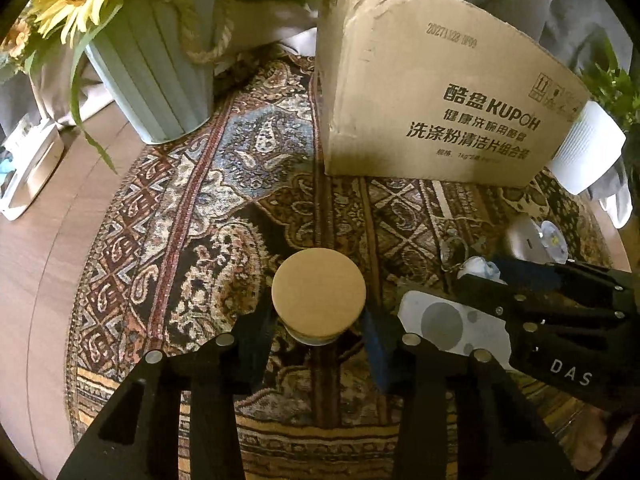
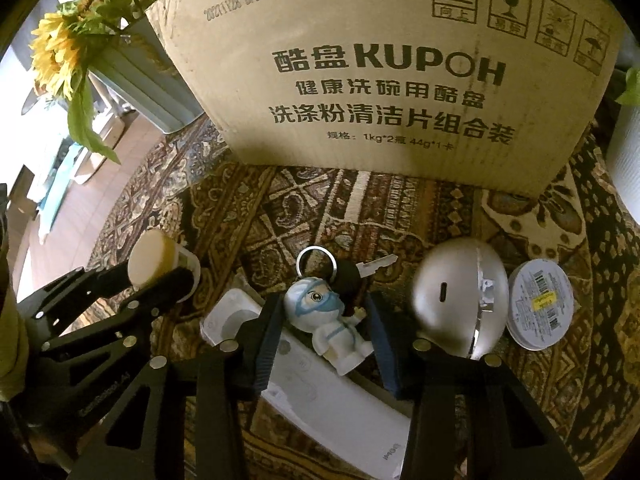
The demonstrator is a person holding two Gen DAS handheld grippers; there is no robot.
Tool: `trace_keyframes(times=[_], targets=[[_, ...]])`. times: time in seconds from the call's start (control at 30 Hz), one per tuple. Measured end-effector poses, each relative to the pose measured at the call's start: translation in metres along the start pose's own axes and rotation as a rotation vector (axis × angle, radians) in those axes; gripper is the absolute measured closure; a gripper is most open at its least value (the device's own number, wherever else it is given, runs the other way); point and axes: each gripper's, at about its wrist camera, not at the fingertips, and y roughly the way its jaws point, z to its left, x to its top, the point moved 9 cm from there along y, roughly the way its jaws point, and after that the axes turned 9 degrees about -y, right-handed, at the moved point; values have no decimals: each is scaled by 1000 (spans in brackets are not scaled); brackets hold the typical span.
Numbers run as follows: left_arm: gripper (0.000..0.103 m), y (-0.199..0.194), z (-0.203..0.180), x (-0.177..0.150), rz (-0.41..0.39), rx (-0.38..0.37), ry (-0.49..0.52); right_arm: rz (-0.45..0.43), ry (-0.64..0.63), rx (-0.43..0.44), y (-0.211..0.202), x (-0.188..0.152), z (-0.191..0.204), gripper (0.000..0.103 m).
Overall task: Organize rigid objects
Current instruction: 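Lift the jar and figurine and carry both over the box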
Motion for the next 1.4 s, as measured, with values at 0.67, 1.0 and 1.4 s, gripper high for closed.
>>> trace_keyframes(times=[0.67, 1.0, 1.4], targets=[[63, -53, -27, 20, -116, -36, 1, -135, 35, 1, -64, 8, -15, 59], [63, -87, -44, 38, -199, -67, 20, -228, 52, -5, -105, 21, -20, 59], [63, -129, -74, 69, -316, -112, 65, -378, 56, -44, -166, 44, -28, 59]])
